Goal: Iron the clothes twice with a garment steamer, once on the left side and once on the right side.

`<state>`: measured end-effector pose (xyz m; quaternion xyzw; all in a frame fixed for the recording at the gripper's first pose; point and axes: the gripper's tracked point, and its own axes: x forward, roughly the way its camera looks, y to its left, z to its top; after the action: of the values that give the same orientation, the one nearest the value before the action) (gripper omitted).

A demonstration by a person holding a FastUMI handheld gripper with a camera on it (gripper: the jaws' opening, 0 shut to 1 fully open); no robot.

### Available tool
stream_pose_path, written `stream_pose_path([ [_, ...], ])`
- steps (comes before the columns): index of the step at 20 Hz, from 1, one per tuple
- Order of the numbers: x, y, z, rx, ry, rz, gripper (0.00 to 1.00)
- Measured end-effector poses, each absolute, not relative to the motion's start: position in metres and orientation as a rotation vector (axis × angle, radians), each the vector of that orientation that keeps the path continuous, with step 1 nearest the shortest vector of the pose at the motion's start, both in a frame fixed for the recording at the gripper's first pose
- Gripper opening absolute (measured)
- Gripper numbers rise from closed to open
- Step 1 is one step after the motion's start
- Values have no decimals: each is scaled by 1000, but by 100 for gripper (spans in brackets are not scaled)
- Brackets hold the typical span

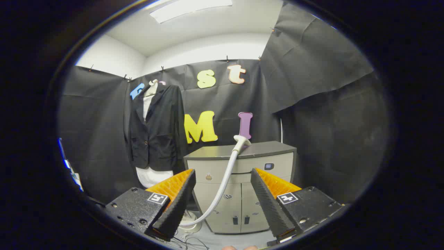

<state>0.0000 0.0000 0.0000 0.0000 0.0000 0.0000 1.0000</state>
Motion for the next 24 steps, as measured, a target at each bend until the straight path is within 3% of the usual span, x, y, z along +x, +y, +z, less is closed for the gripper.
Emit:
stream_pose_path([
  [24,38,9,2,-3,17,0,99],
])
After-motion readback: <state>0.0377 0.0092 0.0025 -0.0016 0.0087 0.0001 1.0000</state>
